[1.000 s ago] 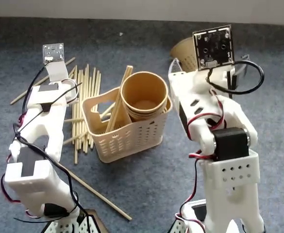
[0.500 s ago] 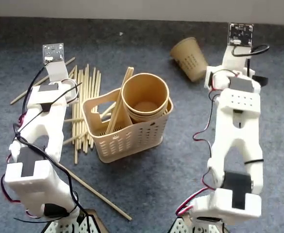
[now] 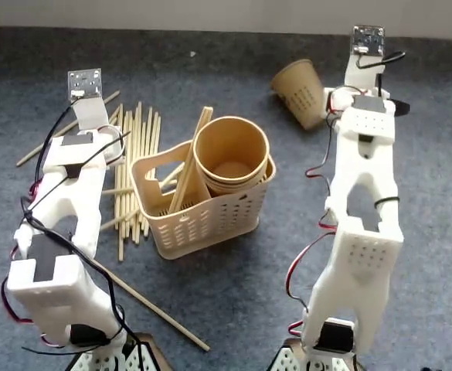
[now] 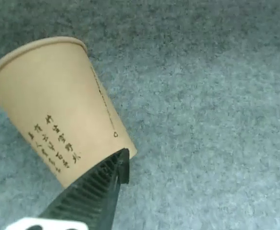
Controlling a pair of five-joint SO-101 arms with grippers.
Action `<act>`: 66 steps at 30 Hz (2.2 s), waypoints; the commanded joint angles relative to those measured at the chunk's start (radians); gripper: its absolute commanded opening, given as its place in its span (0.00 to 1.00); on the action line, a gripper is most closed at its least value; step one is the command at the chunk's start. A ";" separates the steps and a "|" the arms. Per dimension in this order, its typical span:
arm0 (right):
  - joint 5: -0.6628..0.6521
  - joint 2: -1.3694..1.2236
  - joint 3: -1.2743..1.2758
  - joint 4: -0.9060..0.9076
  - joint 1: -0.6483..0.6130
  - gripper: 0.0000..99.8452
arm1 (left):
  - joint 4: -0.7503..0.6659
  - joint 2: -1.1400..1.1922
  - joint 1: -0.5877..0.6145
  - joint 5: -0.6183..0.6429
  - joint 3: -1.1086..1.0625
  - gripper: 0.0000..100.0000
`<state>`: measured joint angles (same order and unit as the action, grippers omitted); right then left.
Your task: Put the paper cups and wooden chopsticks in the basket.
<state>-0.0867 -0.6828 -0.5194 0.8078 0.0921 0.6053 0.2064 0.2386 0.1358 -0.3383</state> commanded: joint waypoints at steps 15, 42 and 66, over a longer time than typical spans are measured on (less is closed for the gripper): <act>0.170 -0.162 -0.343 0.363 0.031 0.53 | -0.014 -0.005 -0.016 -0.008 0.041 0.09; 0.135 -0.193 -0.816 0.725 -0.030 0.53 | -0.014 -0.005 -0.016 -0.008 0.041 0.09; -0.038 -0.406 -1.185 0.952 -0.005 0.53 | -0.014 -0.005 -0.016 -0.008 0.042 0.09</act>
<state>-0.1695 -1.1124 -1.4968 1.7469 0.0752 0.6053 0.2064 0.2386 0.1358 -0.3383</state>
